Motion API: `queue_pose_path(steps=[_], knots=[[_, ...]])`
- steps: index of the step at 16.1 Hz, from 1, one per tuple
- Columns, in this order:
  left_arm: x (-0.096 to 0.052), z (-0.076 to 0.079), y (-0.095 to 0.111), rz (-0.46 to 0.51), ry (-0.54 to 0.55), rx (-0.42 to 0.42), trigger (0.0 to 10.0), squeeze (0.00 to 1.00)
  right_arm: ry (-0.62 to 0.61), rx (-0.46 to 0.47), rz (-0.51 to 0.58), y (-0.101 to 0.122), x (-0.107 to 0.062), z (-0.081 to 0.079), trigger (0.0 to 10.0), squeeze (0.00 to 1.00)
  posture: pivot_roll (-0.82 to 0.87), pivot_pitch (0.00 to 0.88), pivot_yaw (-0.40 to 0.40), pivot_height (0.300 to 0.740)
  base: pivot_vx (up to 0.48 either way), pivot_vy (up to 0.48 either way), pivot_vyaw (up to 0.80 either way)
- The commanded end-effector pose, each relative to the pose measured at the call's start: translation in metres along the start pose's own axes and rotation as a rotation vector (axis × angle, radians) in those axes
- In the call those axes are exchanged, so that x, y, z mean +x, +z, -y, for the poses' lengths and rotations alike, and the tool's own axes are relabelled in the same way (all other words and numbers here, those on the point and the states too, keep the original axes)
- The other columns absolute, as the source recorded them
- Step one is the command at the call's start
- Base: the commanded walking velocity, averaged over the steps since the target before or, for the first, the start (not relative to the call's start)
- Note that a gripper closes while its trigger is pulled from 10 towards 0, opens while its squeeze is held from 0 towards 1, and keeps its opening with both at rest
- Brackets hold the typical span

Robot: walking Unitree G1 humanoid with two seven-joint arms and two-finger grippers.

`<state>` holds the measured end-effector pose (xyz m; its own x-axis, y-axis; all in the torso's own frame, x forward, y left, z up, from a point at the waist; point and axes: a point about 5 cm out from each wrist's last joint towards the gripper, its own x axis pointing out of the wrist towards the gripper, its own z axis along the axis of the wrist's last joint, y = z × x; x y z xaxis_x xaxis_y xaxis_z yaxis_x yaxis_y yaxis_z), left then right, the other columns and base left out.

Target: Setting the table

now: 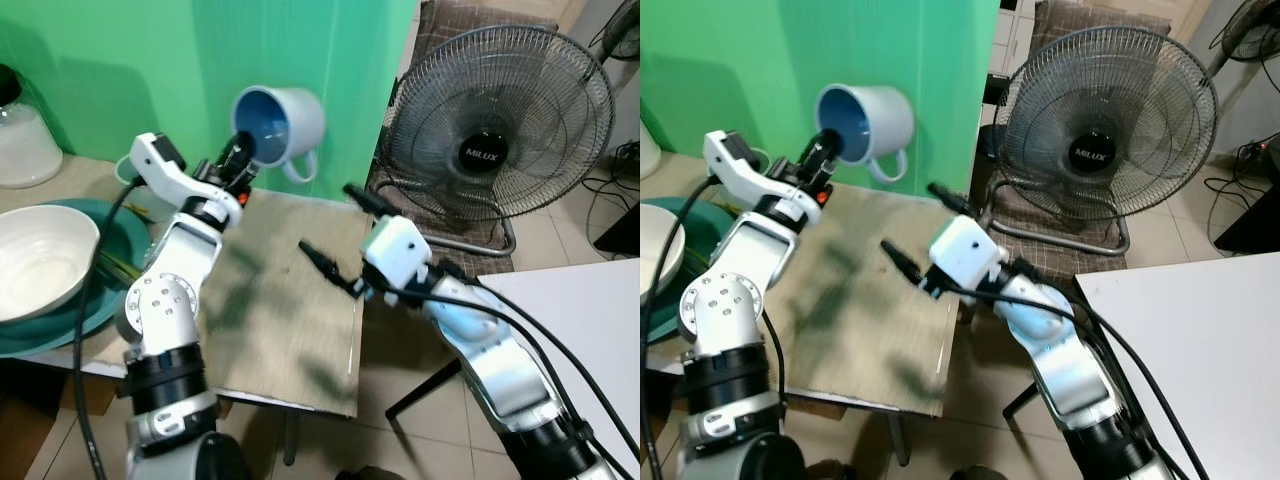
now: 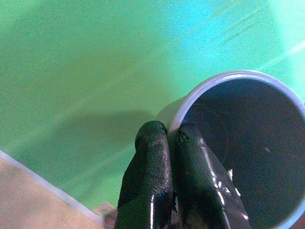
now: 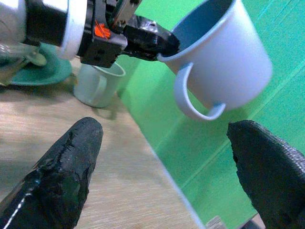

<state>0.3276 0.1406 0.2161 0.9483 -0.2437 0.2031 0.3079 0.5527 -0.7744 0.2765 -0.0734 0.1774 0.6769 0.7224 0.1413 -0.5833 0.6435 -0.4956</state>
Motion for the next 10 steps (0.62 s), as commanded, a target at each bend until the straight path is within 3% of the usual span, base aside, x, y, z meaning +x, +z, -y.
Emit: queue_pose_path(steps=[1,2,7,8,9,10], knots=[[0.002,0.011,-0.006,-0.032,-0.03,-0.012,0.0,0.0,-0.021,-0.035,0.014,0.001,0.003,0.002,10.0,0.59,-0.03,0.046,-0.085,0.74,0.0,0.0,0.0],[0.004,0.021,-0.019,-0.096,-0.064,-0.027,0.0,0.0,-0.071,-0.061,0.024,0.003,0.011,0.004,10.0,0.0,-0.02,0.047,-0.079,0.74,0.0,0.0,0.0],[0.003,0.038,-0.038,-0.203,-0.114,-0.154,0.0,0.0,-0.194,-0.111,0.035,0.0,0.014,0.015,10.0,0.0,-0.02,0.039,-0.061,0.74,0.0,0.0,0.0],[0.003,0.04,-0.039,-0.212,-0.121,-0.173,0.0,0.0,-0.22,-0.13,0.027,-0.002,0.014,0.018,5.9,0.0,-0.02,0.037,-0.058,0.74,0.0,0.0,0.0],[0.003,0.041,-0.04,-0.215,-0.124,-0.178,0.0,0.0,-0.232,-0.135,0.024,-0.002,0.013,0.02,2.5,0.0,-0.02,0.035,-0.057,0.74,0.0,0.0,0.0],[0.004,0.042,-0.041,-0.221,-0.129,-0.185,0.0,0.0,-0.24,-0.142,0.018,-0.004,0.013,0.022,0.0,0.0,-0.03,0.034,-0.056,0.74,0.0,0.0,0.0]])
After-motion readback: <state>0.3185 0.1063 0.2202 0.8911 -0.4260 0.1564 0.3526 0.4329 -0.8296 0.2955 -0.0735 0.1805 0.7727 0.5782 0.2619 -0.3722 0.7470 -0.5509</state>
